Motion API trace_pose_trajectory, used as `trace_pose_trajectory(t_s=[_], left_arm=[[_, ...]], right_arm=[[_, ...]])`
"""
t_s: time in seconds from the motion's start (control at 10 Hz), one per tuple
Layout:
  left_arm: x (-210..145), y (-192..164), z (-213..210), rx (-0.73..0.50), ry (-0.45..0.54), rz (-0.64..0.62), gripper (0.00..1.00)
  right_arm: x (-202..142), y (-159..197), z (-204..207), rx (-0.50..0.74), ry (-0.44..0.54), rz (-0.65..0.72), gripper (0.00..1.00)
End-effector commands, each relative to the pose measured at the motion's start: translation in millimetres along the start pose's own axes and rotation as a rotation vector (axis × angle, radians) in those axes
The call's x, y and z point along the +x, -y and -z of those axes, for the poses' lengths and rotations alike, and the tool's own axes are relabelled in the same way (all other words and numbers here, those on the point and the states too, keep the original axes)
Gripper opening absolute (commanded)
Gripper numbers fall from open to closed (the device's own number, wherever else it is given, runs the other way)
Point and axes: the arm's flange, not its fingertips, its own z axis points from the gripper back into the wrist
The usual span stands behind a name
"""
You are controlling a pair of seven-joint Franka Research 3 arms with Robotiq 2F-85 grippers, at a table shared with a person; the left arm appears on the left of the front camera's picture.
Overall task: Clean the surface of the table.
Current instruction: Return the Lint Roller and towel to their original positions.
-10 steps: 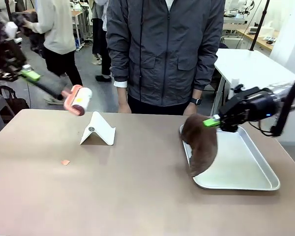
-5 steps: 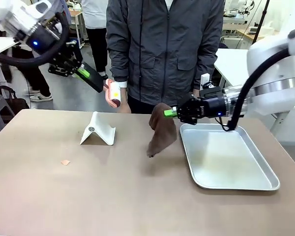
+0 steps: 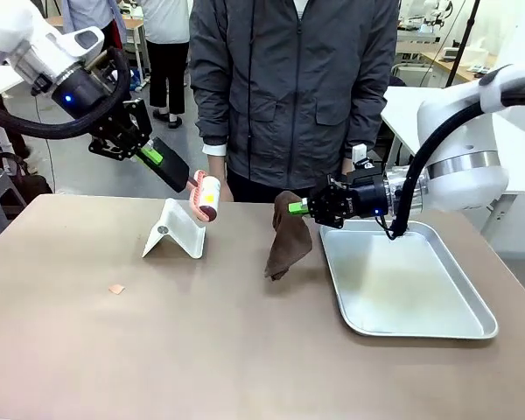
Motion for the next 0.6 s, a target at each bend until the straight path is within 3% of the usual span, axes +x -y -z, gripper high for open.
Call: trace_pose_trajectory(t_s=[0.0,0.2,0.3,0.5], left_arm=[[7.5,5.2,2.1,0.018,0.057,0.006,0.14],[2.7,1.0,0.5,0.005,0.015,0.002,0.14],[0.6,2.5,8.0,0.043,-0.008,0.044,0.14],[-4.3,0.1,13.9,0.147,-0.049,0.050,0.14]], right_arm=[[-4.4,-11.5,-0.7,0.011,-0.002,-0.017,0.04],[-0.1,-4.2,-0.2,0.003,0.000,-0.008,0.04],[8.2,-5.2,19.7,-0.076,-0.016,-0.040,0.04],[17.2,3.4,38.2,-0.106,-0.043,-0.031,0.04]])
